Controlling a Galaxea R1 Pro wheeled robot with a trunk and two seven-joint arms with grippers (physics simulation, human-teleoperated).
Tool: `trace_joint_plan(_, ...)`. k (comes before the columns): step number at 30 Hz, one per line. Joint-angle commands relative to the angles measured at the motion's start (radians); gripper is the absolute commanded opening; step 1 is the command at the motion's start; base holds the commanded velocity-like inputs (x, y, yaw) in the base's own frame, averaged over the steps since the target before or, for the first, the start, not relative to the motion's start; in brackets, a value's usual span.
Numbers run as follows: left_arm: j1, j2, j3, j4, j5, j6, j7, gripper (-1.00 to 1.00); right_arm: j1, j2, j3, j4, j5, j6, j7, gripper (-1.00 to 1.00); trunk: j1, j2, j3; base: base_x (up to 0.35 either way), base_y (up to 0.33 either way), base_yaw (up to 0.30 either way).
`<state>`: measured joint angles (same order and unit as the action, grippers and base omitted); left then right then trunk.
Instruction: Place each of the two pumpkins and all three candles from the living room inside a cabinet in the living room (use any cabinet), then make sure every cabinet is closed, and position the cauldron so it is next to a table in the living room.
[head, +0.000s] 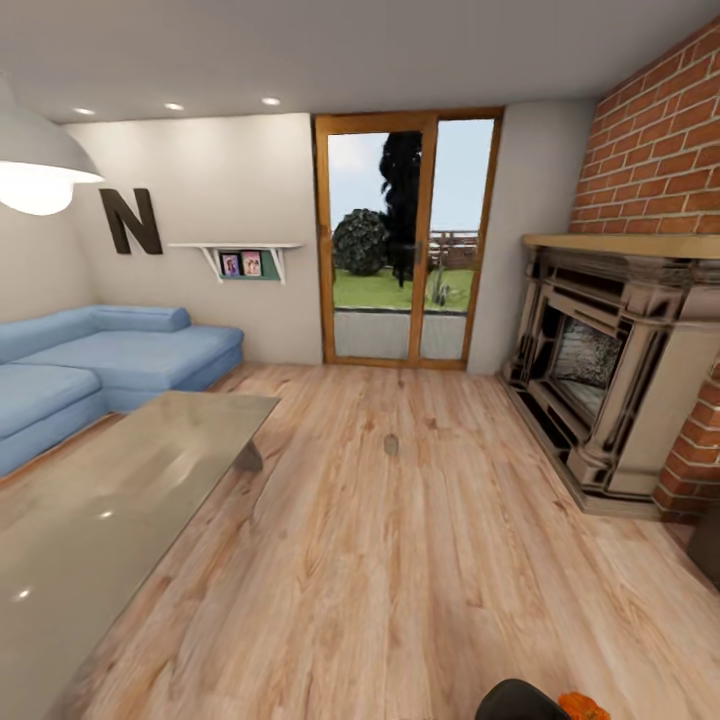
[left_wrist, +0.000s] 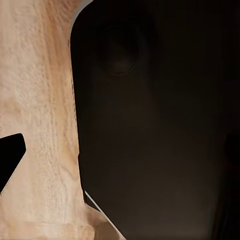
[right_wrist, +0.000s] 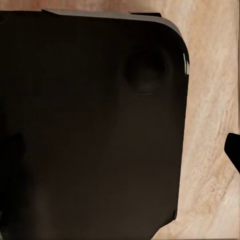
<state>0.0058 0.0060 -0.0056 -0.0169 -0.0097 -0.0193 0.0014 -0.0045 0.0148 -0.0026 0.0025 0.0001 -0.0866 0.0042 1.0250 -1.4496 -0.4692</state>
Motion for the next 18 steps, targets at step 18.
trace_joint_plan(18, 0.001, 0.002, -0.001, -0.001, -0.001, -0.014, 0.000, 1.00, 0.000, -0.001, 0.000, 0.001, 0.000, -0.004, 0.000, 1.00, 0.000, 0.000, -0.001, 0.000, -0.028, -0.291)
